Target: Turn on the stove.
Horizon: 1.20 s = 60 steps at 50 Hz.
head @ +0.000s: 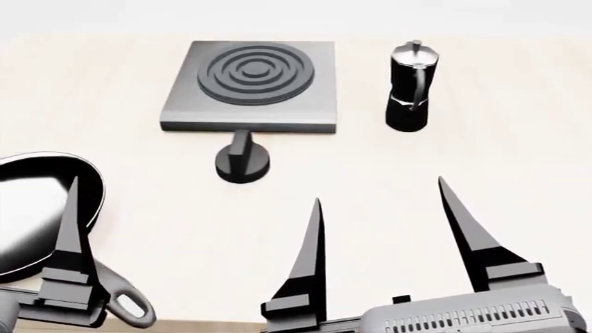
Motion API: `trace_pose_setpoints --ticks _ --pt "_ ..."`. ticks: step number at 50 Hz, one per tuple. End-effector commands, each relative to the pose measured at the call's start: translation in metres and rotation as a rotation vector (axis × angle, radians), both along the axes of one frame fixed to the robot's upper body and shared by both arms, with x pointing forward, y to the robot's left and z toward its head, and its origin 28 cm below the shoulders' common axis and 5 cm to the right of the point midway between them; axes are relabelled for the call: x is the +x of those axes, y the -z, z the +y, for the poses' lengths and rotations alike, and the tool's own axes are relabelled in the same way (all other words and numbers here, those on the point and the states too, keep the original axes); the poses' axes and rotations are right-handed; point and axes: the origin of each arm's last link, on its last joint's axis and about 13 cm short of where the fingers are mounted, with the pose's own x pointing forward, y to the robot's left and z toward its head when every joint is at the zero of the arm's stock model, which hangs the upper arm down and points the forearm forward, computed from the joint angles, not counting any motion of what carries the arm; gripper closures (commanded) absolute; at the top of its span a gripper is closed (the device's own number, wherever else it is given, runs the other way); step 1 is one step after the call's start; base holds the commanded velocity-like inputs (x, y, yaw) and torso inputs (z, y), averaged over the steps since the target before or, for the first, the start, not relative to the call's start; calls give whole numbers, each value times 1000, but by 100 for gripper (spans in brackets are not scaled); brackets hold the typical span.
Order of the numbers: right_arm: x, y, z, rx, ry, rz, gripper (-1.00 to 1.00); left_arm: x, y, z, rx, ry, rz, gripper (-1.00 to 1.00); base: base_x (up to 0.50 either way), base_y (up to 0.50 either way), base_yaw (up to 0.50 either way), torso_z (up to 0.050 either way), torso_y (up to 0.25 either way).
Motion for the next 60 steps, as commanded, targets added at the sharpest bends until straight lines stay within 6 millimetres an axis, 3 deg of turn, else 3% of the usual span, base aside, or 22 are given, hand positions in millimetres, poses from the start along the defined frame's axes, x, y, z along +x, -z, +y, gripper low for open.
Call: trace_pose_setpoints --ticks 1,60 --pt "0 0 0 -4 -1 2 -100 0 0 0 2 -3 -1 -100 0 90 0 0 0" --pt "0 0 2 -13 -9 1 -100 0 0 0 8 -10 -2 -100 0 148 0 0 0"
